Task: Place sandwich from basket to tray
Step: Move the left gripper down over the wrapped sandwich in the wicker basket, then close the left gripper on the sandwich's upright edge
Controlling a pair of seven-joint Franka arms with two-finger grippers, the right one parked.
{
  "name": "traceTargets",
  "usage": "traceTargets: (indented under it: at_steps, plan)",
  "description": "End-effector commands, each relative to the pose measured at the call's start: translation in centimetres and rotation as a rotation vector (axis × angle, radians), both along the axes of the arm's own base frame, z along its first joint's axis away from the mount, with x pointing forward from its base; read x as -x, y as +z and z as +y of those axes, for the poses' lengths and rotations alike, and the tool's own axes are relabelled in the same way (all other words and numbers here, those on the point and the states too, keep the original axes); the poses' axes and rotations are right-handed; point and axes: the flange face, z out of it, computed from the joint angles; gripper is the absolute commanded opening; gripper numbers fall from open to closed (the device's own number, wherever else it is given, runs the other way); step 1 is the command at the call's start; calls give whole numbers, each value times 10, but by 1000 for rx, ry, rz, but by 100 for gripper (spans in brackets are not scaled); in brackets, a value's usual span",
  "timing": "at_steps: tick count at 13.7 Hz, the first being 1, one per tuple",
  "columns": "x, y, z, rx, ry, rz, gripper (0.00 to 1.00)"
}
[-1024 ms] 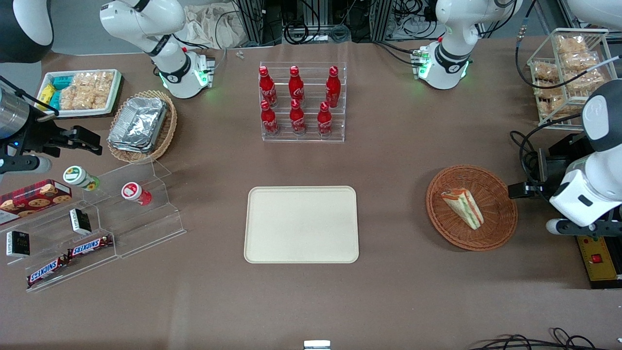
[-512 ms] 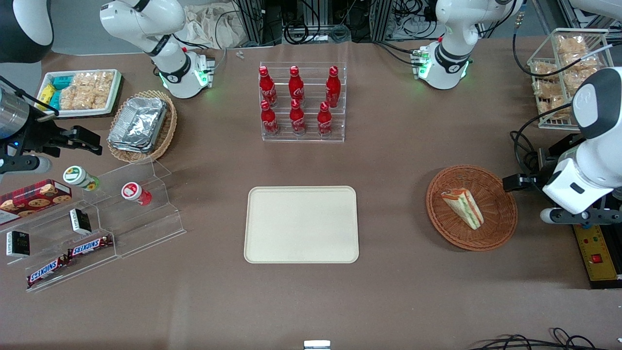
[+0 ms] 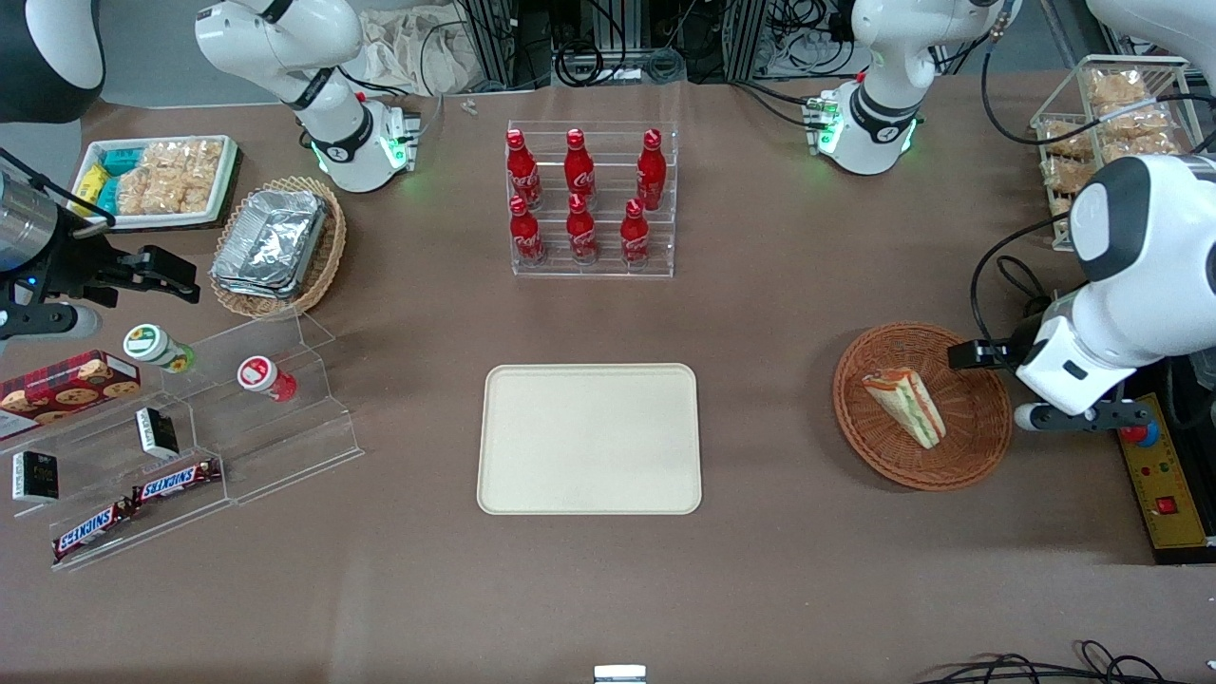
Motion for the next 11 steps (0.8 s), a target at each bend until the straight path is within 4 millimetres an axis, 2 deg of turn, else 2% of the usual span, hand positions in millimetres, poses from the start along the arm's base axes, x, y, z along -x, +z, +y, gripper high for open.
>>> traceTargets:
  at_steps: [1,4,7,9,11]
  plan:
    - [26,2,2,-2,40,-11,99]
    - [37,-29,-1,-14,117,-10,99]
    - [36,-77,-7,-19,320,-81,99]
    - [36,-94,-8,-11,458,-127,99]
    - [42,-116,-6,-7,514,-145,99]
